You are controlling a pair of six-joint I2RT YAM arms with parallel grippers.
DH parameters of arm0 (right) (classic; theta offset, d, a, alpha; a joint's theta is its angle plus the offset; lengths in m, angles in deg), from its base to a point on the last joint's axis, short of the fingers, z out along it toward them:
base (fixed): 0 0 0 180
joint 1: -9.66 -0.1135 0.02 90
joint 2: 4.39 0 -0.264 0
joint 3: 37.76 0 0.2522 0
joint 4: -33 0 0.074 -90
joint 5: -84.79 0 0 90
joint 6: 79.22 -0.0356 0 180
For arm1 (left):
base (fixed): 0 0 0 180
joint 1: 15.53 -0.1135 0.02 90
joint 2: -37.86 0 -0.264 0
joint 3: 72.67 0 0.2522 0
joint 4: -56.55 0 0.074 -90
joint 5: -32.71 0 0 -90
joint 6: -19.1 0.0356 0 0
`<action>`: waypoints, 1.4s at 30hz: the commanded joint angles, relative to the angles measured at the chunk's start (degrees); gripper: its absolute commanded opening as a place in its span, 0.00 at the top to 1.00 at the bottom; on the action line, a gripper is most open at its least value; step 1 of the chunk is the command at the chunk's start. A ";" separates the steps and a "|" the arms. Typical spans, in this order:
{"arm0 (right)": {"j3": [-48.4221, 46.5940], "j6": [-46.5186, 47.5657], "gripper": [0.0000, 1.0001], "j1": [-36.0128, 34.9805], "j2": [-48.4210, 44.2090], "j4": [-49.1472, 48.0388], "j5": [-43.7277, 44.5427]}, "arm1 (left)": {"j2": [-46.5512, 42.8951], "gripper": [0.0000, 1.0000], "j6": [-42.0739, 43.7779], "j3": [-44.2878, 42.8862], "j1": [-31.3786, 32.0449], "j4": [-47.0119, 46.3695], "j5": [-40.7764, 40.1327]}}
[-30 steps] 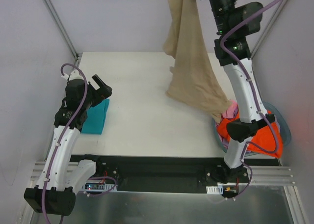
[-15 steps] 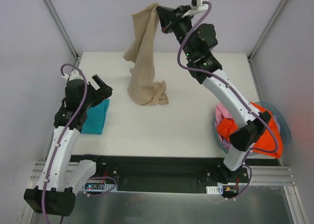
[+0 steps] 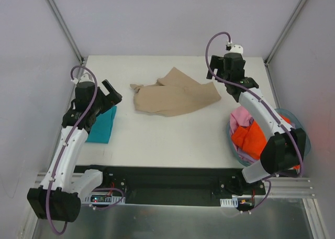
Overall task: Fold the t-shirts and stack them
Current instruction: Move the tshirt to the center of the board, then flatten out the tshirt
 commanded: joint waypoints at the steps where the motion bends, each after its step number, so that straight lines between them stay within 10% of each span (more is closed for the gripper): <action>1: -2.58 0.63 0.03 -1.21 -6.81 3.84 -3.39 | 6.35 0.01 -1.73 -3.57 -0.03 -1.33 2.84; 9: -5.64 5.72 0.03 -1.12 -3.06 3.29 -10.26 | 25.67 0.01 0.99 -14.79 -0.12 -2.20 3.46; 20: -31.74 5.90 0.03 -1.30 27.96 12.79 -13.52 | 55.39 0.12 0.55 -37.74 -1.70 -2.12 11.80; 32: -32.64 3.09 0.03 1.69 36.68 17.01 -4.02 | 68.67 0.27 -2.52 -41.37 -1.88 -2.20 21.30; 36: -30.88 2.12 0.03 3.27 36.94 17.01 -5.00 | 71.31 0.40 -3.22 -42.68 -1.70 -2.21 24.28; 40: -30.52 1.68 0.03 4.15 38.00 17.36 -5.43 | 71.67 0.90 -3.31 -43.04 -1.79 -2.21 24.11; 42: -31.31 0.72 0.02 4.76 39.13 17.36 -6.14 | 70.88 1.00 -3.31 -42.69 -1.70 -2.21 23.50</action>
